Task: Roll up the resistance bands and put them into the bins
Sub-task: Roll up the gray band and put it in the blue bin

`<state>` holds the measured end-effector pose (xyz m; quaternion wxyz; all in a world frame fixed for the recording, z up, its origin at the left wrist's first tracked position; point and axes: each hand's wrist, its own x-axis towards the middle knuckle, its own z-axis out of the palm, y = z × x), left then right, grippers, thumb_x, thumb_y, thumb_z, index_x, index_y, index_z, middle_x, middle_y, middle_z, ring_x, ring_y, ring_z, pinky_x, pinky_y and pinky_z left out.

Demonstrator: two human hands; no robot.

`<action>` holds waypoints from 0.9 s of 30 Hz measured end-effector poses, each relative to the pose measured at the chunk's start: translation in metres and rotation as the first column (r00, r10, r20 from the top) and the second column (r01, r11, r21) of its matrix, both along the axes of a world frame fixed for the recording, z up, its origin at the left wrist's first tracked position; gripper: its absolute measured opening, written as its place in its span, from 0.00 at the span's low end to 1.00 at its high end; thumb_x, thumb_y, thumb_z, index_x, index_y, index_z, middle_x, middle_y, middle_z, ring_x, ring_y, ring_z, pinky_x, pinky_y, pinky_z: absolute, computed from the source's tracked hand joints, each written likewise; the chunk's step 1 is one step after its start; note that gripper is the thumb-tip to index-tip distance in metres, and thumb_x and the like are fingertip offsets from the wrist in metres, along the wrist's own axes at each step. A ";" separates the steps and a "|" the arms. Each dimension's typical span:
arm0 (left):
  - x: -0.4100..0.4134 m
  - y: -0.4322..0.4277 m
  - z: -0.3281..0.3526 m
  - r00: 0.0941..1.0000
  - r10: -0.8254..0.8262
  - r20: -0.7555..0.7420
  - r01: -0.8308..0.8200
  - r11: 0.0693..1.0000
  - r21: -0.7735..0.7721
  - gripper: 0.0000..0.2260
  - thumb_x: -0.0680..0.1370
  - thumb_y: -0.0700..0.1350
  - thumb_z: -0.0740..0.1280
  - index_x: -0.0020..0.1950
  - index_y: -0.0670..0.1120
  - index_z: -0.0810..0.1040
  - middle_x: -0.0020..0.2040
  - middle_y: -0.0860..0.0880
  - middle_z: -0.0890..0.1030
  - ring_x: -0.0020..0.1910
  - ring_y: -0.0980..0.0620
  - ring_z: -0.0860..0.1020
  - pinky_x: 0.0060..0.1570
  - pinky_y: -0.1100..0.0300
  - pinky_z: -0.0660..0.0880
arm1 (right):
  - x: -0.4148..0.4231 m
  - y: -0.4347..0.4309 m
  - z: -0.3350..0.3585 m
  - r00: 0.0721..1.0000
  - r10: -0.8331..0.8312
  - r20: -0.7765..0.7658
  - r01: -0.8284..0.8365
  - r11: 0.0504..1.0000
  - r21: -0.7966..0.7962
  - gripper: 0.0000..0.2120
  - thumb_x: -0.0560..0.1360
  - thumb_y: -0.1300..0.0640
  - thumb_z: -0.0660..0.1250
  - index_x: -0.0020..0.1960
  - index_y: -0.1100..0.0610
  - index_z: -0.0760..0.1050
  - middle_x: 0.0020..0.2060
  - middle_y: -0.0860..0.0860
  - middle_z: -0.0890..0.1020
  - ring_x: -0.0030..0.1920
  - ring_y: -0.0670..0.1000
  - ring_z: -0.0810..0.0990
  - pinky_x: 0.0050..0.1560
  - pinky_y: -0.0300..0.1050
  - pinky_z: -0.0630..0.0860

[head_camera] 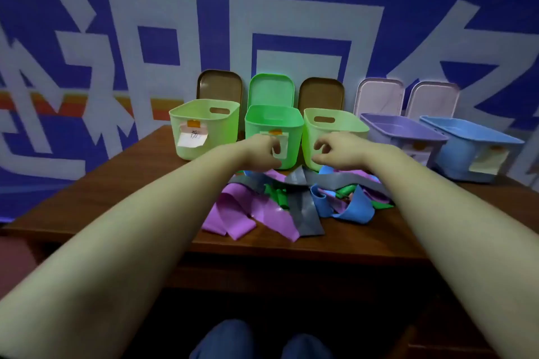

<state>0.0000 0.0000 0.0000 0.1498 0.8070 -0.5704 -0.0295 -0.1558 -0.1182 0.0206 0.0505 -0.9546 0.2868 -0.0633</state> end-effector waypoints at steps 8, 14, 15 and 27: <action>0.000 0.025 -0.029 1.000 0.009 -0.005 -0.009 0.999 0.037 0.17 0.77 0.45 0.65 0.64 0.41 0.73 0.60 0.42 0.77 0.56 0.44 0.75 0.48 0.60 0.68 | -0.009 0.019 -0.042 0.996 0.016 -0.086 -0.010 0.997 0.071 0.22 0.78 0.49 0.63 0.68 0.57 0.69 0.63 0.56 0.76 0.58 0.56 0.77 0.57 0.46 0.73; 0.002 0.016 -0.040 0.999 -0.009 0.052 0.007 0.999 0.042 0.18 0.77 0.45 0.64 0.66 0.42 0.72 0.63 0.42 0.75 0.60 0.43 0.74 0.57 0.54 0.72 | -0.013 0.007 -0.065 0.995 -0.006 -0.103 0.018 0.992 0.124 0.25 0.75 0.45 0.66 0.69 0.52 0.67 0.58 0.53 0.77 0.48 0.55 0.82 0.53 0.50 0.79; 0.002 0.012 -0.041 0.997 -0.009 0.078 0.006 0.999 0.035 0.18 0.77 0.46 0.64 0.66 0.43 0.72 0.63 0.42 0.74 0.60 0.42 0.74 0.58 0.52 0.73 | -0.013 0.005 -0.066 0.996 -0.010 -0.086 0.020 0.993 0.120 0.25 0.75 0.45 0.66 0.68 0.51 0.67 0.58 0.52 0.77 0.49 0.55 0.82 0.53 0.50 0.78; 0.009 -0.020 -0.052 0.968 0.026 0.250 0.001 0.994 -0.109 0.10 0.77 0.44 0.65 0.56 0.46 0.81 0.54 0.43 0.71 0.53 0.41 0.74 0.46 0.52 0.71 | 0.016 0.000 -0.067 0.999 0.033 -0.038 -0.032 0.999 0.016 0.07 0.73 0.49 0.64 0.49 0.49 0.74 0.41 0.47 0.77 0.45 0.52 0.75 0.41 0.45 0.69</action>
